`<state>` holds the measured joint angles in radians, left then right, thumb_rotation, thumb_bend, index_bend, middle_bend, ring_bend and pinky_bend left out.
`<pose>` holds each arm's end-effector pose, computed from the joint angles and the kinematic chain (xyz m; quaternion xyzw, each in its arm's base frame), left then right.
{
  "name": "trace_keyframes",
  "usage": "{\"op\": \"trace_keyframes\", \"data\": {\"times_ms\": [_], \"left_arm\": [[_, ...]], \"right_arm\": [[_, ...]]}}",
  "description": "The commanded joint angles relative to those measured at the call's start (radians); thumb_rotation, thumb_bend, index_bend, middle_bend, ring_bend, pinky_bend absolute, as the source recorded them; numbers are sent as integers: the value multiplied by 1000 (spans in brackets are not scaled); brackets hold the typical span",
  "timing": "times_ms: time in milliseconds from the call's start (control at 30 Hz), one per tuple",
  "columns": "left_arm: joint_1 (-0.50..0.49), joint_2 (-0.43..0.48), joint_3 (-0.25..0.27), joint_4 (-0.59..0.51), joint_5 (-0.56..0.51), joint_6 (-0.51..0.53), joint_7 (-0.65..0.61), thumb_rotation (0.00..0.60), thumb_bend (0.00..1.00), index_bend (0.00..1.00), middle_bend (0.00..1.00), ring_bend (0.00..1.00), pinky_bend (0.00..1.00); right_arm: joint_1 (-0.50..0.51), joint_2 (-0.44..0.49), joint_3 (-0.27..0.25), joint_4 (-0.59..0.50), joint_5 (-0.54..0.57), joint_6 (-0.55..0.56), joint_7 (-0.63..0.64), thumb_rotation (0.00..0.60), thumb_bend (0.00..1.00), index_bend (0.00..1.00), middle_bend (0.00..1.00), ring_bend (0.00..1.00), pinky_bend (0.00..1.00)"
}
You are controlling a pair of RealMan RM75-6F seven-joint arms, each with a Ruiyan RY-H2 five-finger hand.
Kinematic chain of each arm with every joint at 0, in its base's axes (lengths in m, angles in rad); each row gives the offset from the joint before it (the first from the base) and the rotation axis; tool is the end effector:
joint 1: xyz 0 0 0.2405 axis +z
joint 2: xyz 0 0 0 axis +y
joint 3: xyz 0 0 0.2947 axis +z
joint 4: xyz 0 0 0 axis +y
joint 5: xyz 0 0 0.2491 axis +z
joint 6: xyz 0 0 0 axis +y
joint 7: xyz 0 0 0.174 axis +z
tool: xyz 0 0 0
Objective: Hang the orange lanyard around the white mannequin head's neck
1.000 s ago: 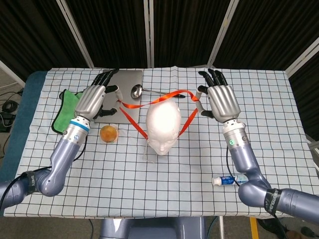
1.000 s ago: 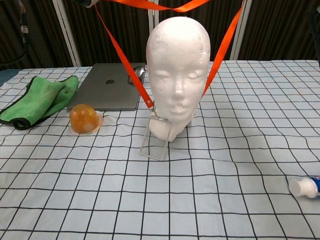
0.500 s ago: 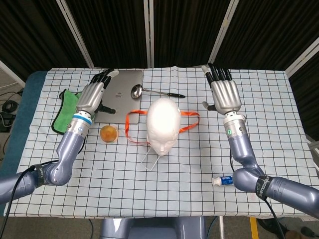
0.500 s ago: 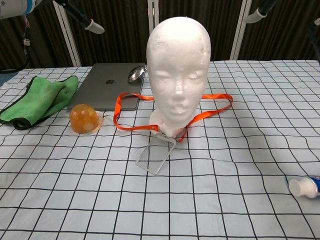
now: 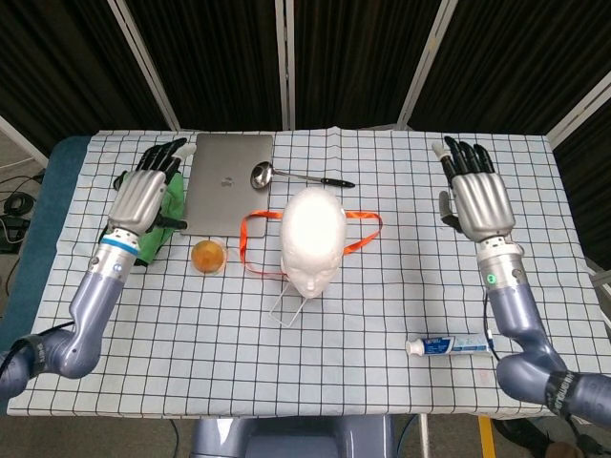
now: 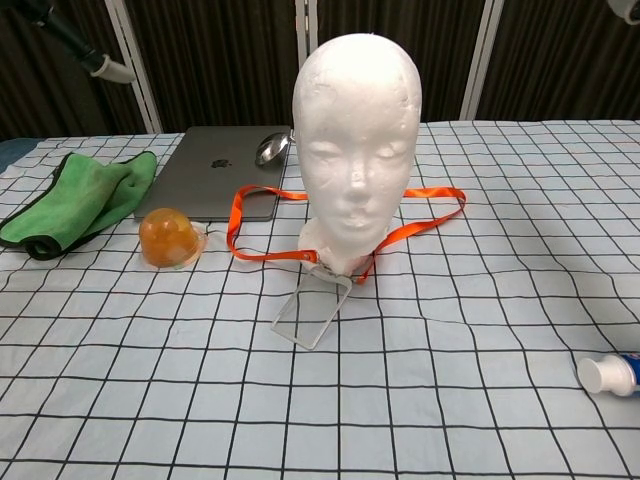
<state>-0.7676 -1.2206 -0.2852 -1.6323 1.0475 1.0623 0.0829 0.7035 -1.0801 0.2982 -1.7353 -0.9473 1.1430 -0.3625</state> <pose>-0.1537 0.4560 0.0908 -0.6381 -0.3929 -0.4834 0.4526 -0.1821 -0.4435 0.1509 0.6339 -0.3227 0.4102 0.5707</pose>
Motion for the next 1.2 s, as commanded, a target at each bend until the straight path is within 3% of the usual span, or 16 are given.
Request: {"op": "trace_keyframes", "data": {"times_ms": [33, 267, 400, 500, 633, 700, 767, 800, 1200], "left_arm": [[92, 69, 112, -47, 149, 31, -58, 600, 41, 0, 0, 0, 0], [162, 119, 269, -91, 363, 3, -147, 600, 538, 0, 0, 0, 0], [179, 111, 336, -97, 443, -21, -136, 600, 834, 0, 0, 0, 0], [184, 85, 369, -101, 476, -45, -98, 600, 982, 0, 0, 0, 0], [185, 44, 395, -109, 492, -81, -38, 600, 1000, 0, 0, 0, 0], [185, 19, 403, -114, 491, -99, -7, 600, 1000, 0, 0, 0, 0], [185, -5, 404, -118, 484, -112, 23, 600, 1000, 0, 0, 0, 0], [186, -15, 404, -120, 479, -117, 40, 600, 1000, 0, 0, 0, 0], [161, -105, 368, -157, 379, -186, 194, 600, 1000, 0, 0, 0, 0]], "right_arm": [[-96, 76, -78, -52, -112, 28, 81, 600, 609, 49, 0, 0, 0], [-262, 77, -204, -18, -346, 192, 191, 600, 608, 58, 0, 0, 0], [-354, 39, -276, 52, -481, 308, 246, 600, 607, 58, 0, 0, 0], [-418, -1, -307, 106, -547, 392, 284, 600, 605, 58, 0, 0, 0], [-468, -25, -323, 137, -576, 448, 308, 600, 518, 52, 0, 0, 0], [-491, -30, -333, 144, -582, 464, 311, 600, 342, 35, 0, 0, 0], [-506, -26, -342, 138, -583, 461, 315, 600, 74, 7, 0, 0, 0], [-513, -19, -347, 129, -579, 453, 317, 600, 7, 0, 0, 0, 0], [-549, 31, -326, 79, -584, 452, 310, 600, 0, 0, 0, 0, 0]]}}
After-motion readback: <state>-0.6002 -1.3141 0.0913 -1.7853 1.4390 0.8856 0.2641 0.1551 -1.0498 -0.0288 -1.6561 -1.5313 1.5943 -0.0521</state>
